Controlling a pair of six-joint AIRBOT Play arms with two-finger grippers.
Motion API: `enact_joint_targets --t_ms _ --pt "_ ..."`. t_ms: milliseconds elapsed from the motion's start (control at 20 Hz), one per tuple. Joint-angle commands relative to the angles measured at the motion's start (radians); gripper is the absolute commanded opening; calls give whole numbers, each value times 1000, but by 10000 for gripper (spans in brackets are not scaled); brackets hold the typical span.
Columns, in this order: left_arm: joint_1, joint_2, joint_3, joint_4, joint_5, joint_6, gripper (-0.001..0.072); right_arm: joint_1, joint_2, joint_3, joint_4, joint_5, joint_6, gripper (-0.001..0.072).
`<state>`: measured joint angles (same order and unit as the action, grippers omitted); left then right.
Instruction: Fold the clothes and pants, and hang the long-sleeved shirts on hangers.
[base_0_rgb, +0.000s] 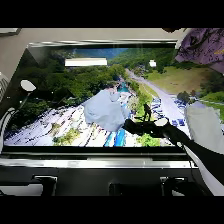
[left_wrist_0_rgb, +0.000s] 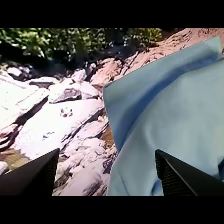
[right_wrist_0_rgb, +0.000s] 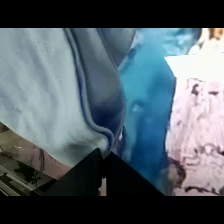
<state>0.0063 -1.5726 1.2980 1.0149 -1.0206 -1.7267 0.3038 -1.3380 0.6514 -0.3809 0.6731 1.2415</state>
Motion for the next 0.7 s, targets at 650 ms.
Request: enact_joint_targets --t_ms 650 --pt "-95 -230 0 -220 208 102 579 -2 79 0 -68 53 53 38"
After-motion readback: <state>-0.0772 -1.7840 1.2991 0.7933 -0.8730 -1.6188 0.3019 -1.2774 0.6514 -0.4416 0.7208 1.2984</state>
